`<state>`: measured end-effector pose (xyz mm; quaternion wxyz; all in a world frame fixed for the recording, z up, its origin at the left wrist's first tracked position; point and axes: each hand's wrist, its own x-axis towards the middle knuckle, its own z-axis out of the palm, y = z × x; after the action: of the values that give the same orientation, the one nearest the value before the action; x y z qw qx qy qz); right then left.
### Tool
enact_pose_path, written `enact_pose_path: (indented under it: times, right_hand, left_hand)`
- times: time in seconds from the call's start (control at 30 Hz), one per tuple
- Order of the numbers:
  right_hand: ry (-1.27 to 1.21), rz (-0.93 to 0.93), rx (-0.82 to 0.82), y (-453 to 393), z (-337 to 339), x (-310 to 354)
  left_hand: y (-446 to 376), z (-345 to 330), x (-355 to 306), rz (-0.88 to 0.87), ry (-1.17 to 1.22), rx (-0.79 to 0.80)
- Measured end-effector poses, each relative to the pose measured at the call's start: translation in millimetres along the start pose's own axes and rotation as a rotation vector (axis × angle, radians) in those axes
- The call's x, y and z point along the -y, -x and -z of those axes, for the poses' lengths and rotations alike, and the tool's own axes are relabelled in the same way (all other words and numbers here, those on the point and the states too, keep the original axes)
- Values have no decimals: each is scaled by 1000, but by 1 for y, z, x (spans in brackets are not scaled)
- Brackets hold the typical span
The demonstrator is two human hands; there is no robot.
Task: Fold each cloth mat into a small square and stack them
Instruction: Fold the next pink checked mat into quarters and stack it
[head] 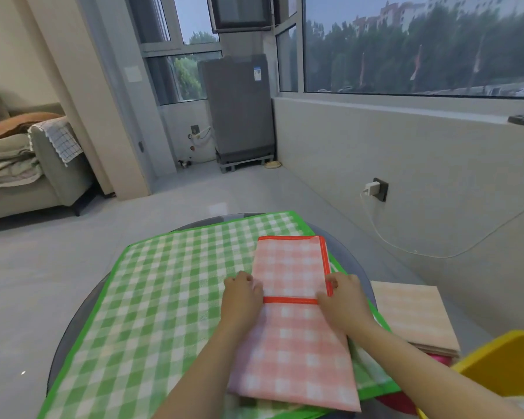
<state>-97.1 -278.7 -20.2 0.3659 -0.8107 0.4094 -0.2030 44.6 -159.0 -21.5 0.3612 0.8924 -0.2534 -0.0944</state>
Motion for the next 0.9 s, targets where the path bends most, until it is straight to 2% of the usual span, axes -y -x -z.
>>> enact_pose_path:
  times: [0.13, 0.33, 0.5, 0.67, 0.9]
  right_hand:
    - [-85, -126, -73, -14, 3, 0]
    - [-39, -203, -66, -27, -5, -3]
    - [-421, -263, -59, -22, 2, -6]
    - [-608, -227, 4, -14, 12, -10]
    - [-633, -154, 129, -7, 25, -14]
  left_hand:
    - [-13, -2, -2, 158, 69, -74]
    - [-20, -4, -1, 224, 196, -87]
    - [-12, -4, 4, 239, 354, -103]
    - [0, 6, 6, 211, 551, -68]
    - [11, 22, 6, 348, 1030, 52]
